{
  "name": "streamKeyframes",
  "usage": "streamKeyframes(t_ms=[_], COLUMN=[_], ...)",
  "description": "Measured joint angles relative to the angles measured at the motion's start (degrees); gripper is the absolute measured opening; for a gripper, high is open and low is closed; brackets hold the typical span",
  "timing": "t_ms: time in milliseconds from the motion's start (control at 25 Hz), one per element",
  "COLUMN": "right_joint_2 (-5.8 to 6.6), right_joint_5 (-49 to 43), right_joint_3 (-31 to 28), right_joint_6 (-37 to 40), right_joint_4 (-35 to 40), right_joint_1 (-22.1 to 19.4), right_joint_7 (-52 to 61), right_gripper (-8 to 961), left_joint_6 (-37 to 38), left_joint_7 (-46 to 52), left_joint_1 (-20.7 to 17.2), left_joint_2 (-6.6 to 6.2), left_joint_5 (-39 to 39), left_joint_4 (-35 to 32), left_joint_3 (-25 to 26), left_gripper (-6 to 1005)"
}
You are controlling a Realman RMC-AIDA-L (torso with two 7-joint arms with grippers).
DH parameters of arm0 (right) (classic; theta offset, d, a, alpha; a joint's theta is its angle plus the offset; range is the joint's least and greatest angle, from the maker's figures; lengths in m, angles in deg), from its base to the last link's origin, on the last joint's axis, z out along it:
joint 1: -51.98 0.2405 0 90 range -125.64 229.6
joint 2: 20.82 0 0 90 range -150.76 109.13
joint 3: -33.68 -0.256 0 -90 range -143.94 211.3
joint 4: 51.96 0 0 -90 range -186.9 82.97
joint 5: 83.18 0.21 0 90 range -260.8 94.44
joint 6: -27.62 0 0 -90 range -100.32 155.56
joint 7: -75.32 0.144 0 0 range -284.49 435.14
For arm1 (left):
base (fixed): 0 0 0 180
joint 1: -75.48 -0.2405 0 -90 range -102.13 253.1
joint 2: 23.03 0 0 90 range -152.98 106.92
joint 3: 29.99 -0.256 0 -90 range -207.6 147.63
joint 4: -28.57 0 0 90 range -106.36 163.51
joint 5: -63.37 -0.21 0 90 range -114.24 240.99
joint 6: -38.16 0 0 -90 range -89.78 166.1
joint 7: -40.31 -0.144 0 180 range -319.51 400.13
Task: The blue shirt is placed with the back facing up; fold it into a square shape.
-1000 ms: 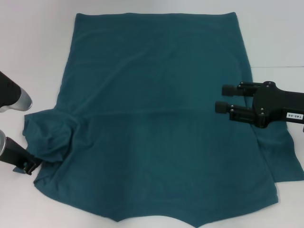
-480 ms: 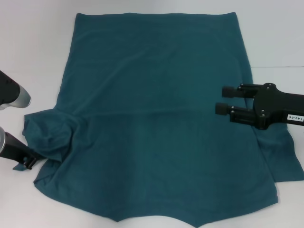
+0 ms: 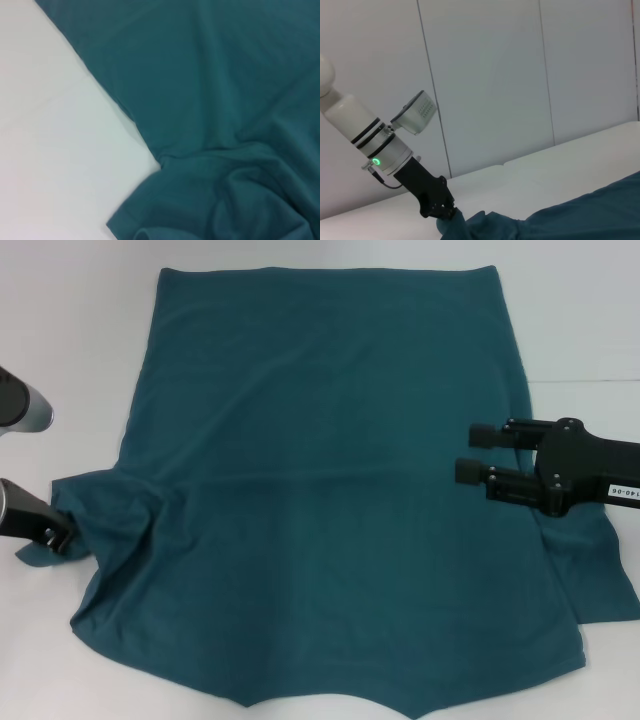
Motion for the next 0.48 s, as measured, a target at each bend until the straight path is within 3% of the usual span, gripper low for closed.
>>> streamKeyframes(t_ms=[480], right_joint_2=[-0.09], right_joint_5=[0.0], right_joint_3=[0.0], right_joint_6=[0.5], right_joint_4=[0.0], right_joint_1=[-0.6], right_joint_7=[0.1], right_gripper=[584], left_joint_6=[-2.0], left_joint_7=[0.9], left_joint_1=[0.5], left_joint_2=[0.52], left_joint_5=[0.2], left_joint_4=[-2.6], left_joint_3=[-6.1], left_gripper=[39])
